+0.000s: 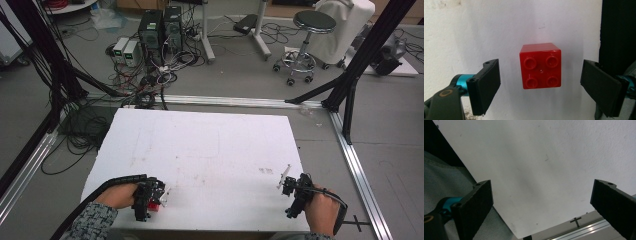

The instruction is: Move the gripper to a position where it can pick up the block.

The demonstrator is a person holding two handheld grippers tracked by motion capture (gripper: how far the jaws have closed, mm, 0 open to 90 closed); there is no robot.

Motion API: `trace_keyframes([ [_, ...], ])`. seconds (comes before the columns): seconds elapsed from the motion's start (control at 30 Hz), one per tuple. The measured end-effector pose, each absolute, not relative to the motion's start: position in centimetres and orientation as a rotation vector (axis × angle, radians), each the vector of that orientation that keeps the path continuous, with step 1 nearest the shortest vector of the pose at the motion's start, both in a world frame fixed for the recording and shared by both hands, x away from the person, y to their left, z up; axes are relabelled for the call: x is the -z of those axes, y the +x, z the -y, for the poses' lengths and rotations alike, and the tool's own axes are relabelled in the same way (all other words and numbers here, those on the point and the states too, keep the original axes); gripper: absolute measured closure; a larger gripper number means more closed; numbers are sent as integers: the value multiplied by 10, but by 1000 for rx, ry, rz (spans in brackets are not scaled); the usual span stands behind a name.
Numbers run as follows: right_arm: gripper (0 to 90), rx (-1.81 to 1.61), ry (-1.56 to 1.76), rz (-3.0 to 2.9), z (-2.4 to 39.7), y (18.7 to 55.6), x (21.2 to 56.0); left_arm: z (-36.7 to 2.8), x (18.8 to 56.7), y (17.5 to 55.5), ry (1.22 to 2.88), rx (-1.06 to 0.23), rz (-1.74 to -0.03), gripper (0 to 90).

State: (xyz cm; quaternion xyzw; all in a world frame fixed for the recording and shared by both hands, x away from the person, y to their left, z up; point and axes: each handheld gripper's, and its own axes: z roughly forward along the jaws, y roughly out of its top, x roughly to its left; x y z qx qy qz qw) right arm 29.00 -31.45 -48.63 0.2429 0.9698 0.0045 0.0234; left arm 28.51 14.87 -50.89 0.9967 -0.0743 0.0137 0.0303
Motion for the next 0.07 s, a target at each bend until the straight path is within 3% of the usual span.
trace_keyframes([
  [0.07, 36, -11, 752, -3004, 315, 290, 486, -149, 508, 285, 3069, -37, 229, 167],
])
